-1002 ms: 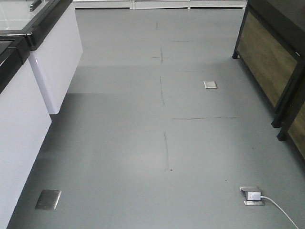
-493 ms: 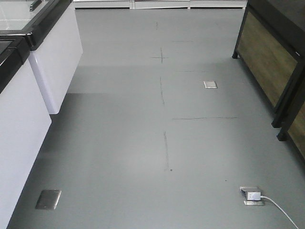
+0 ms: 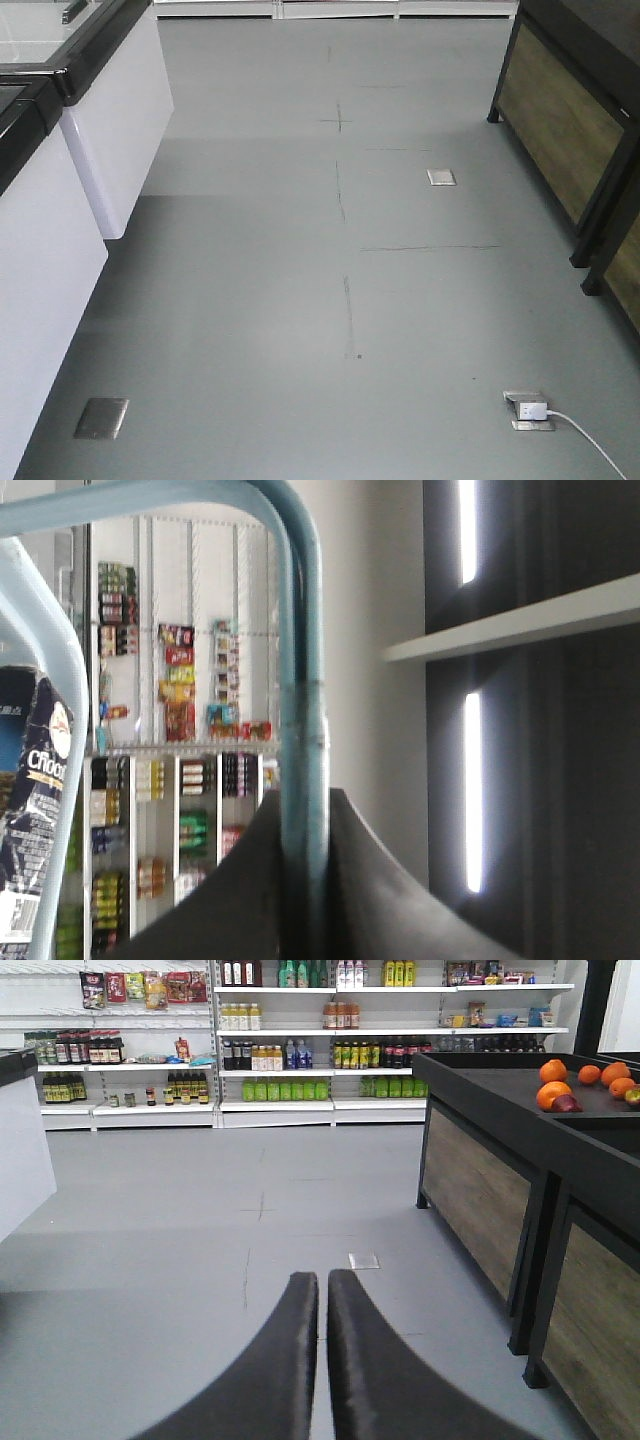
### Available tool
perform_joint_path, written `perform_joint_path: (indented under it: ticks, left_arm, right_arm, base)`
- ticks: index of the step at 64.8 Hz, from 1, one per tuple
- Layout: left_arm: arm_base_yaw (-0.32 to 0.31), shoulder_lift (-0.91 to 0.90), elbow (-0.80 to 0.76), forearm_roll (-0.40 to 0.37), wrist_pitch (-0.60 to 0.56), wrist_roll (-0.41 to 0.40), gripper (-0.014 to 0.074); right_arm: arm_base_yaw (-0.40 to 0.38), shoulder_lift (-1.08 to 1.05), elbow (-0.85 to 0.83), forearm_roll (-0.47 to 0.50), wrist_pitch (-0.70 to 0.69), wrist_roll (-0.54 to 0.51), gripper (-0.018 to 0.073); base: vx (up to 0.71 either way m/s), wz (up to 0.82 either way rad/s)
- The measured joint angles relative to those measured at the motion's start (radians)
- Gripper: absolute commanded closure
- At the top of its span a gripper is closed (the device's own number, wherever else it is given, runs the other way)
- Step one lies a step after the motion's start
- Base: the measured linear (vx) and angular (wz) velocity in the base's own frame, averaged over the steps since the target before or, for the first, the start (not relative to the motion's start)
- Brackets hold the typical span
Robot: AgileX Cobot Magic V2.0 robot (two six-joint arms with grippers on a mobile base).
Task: Left arm holds basket, right arm returns cookies
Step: 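Lift the basket with the cookie box off the freezer with left gripper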
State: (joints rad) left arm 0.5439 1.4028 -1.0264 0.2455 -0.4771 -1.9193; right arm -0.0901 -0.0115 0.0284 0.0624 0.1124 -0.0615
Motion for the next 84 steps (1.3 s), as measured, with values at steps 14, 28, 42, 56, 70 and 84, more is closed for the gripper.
perform_joint_path:
  ticks: [14, 28, 42, 56, 70, 84]
  left_arm:
    - [-0.089, 0.0, 0.0, 0.151, -0.063, -0.133, 0.0601]
    - [-0.188, 0.0, 0.0, 0.255, -0.157, -0.221, 0.0601]
    - [-0.284, 0.0, 0.0, 0.277, -0.173, -0.233, 0.0601]
    - [-0.388, 0.0, 0.0, 0.331, -0.167, -0.233, 0.0601]
    - [-0.505, 0.0, 0.0, 0.375, -0.164, -0.235, 0.0601]
    - [-0.63, 0.0, 0.0, 0.402, -0.135, -0.236, 0.0601]
  right_arm:
    - [0.0, 0.0, 0.0, 0.0, 0.0, 0.0, 0.0565]
    - [0.0, 0.0, 0.0, 0.0, 0.0, 0.0, 0.0565]
    - [0.0, 0.0, 0.0, 0.0, 0.0, 0.0, 0.0565]
    - [0.0, 0.0, 0.0, 0.0, 0.0, 0.0, 0.0565]
    - [0.0, 0.0, 0.0, 0.0, 0.0, 0.0, 0.0565]
    - [0.0, 0.0, 0.0, 0.0, 0.0, 0.0, 0.0565]
  base:
    - [0.0, 0.0]
    - [0.0, 0.0]
    - [0.0, 0.0]
    - [0.0, 0.0]
    - [0.0, 0.0]
    - [0.0, 0.0]
